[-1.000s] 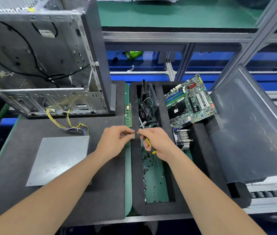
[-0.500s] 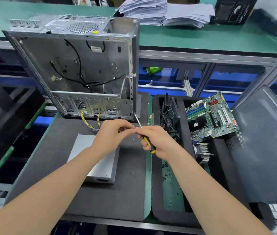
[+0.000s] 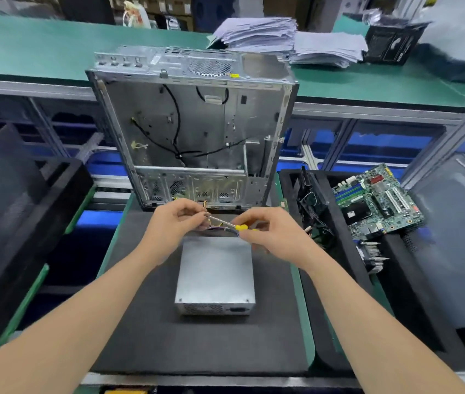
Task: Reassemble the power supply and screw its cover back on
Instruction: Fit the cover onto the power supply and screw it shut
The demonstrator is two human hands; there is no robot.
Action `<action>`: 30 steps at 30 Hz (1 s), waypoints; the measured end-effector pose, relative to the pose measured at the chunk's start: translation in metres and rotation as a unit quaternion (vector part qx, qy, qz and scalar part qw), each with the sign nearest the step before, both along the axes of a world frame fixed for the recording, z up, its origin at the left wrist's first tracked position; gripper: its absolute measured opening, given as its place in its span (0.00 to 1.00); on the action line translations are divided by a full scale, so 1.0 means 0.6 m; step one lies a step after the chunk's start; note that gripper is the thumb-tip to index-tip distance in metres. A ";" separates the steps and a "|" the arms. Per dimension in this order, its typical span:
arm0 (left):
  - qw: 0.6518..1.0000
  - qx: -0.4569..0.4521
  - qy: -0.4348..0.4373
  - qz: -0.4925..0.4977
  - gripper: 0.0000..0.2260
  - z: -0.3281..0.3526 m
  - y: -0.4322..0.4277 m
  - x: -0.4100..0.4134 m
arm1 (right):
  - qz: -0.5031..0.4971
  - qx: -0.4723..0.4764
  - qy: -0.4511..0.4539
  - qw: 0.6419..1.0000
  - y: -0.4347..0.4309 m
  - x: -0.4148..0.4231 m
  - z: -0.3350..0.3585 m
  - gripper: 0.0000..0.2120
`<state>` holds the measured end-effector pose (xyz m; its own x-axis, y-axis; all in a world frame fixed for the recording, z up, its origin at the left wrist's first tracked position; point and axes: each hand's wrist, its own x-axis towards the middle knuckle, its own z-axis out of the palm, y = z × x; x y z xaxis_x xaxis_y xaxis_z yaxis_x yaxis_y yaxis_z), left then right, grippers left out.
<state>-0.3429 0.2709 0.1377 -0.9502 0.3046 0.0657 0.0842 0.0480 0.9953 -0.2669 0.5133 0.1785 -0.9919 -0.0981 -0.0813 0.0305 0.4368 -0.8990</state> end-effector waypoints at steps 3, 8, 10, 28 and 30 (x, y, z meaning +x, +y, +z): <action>0.999 0.021 0.000 -0.026 0.04 -0.007 -0.022 -0.006 | -0.002 0.031 0.022 0.999 -0.031 -0.002 -0.002 0.09; 0.997 0.063 -0.012 -0.049 0.05 -0.011 -0.048 -0.010 | -0.028 0.030 0.040 0.998 -0.056 -0.003 -0.002 0.09; 0.997 0.060 -0.011 -0.053 0.05 -0.012 -0.052 -0.010 | -0.026 0.039 0.043 0.998 -0.063 -0.002 0.000 0.09; 0.994 -0.086 0.061 -0.026 0.07 -0.039 -0.075 -0.013 | 0.014 0.186 0.084 0.979 -0.074 -0.025 0.028 0.10; 0.985 -0.140 0.103 -0.001 0.07 -0.045 -0.077 -0.014 | -0.036 0.117 0.091 0.988 -0.081 -0.027 0.030 0.07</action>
<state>-0.3512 0.2245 0.1108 -0.9249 0.3397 0.1707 0.2835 0.3174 0.9049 -0.2833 0.4649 0.1967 -0.9958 -0.0264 0.0878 -0.0844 0.6365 -0.7667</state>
